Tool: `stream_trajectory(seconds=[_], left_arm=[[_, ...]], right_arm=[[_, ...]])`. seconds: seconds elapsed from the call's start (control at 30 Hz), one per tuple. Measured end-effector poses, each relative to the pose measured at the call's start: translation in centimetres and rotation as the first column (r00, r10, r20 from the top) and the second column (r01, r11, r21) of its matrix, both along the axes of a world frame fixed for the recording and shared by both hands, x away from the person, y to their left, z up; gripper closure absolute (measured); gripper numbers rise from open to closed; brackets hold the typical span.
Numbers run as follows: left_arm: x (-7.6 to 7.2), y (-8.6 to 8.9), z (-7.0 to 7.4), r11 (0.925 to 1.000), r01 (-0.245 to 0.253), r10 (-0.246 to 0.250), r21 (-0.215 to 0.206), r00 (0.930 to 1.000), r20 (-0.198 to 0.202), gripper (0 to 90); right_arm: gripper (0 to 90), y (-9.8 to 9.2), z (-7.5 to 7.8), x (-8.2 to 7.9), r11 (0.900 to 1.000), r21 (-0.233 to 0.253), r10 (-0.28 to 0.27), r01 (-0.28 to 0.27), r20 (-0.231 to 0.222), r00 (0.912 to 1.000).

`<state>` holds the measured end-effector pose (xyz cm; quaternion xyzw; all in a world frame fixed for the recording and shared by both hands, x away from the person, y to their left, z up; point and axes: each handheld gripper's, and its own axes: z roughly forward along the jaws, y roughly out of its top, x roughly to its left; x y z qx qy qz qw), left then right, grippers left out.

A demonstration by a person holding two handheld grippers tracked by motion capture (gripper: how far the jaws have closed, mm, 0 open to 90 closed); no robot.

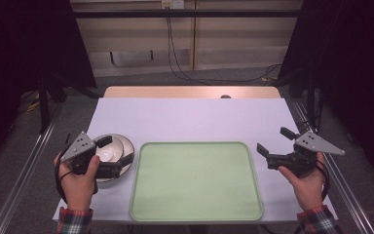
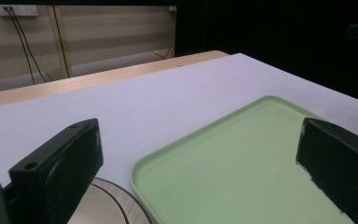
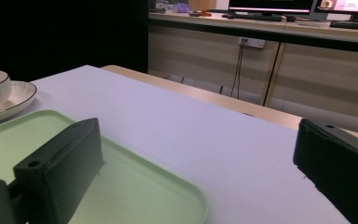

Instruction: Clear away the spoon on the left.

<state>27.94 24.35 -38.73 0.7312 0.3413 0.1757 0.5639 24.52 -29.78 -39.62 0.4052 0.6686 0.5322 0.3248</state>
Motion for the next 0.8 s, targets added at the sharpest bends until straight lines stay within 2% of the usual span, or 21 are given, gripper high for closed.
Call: stream_trajectory(seconds=[0.13, 0.2, 0.27, 0.4, 0.5, 0.67, 0.8], left_arm=[[0.0, 0.2, 0.1, 0.9998, -0.002, 0.002, 0.019, 0.9999, -0.014, 0.3], [0.2, 0.2, 0.1, 0.9998, -0.005, 0.006, 0.017, 0.9986, -0.053, 0.0], [0.3, 0.2, 0.2, 0.9992, -0.031, 0.033, 0.026, 0.9945, -0.099, 0.0], [0.3, 0.3, 0.4, 0.9990, -0.037, 0.039, 0.025, 0.9934, -0.108, 0.0], [0.3, 0.5, 0.6, 0.9982, -0.052, 0.056, 0.029, 0.9885, -0.141, 0.0], [0.4, 1.2, 0.6, 0.9957, -0.092, 0.088, -0.012, 0.9735, -0.211, 0.0], [0.3, 1.6, 0.9, 0.9957, -0.093, 0.089, -0.005, 0.9702, -0.225, 0.3]], right_arm=[[1.1, 0.2, -0.1, 0.0, 1.000, -0.008, 0.004, -0.004, 0.002, 1.0000], [1.1, 0.2, -0.2, 0.1, 1.000, -0.010, 0.013, -0.013, 0.002, 0.9999], [1.1, 0.4, -0.4, 0.2, 1.000, -0.013, 0.013, -0.013, -0.006, 0.9999], [1.1, 0.5, -0.5, 0.3, 1.000, -0.021, 0.014, -0.014, -0.007, 0.9999], [1.2, 0.6, -0.5, 0.3, 1.000, -0.025, 0.016, -0.016, -0.005, 0.9999], [1.4, 0.6, -0.5, 0.4, 1.000, -0.023, 0.020, -0.020, -0.012, 0.9997], [1.5, 0.5, -0.6, 0.5, 0.999, -0.026, 0.024, -0.024, -0.009, 0.9997]])
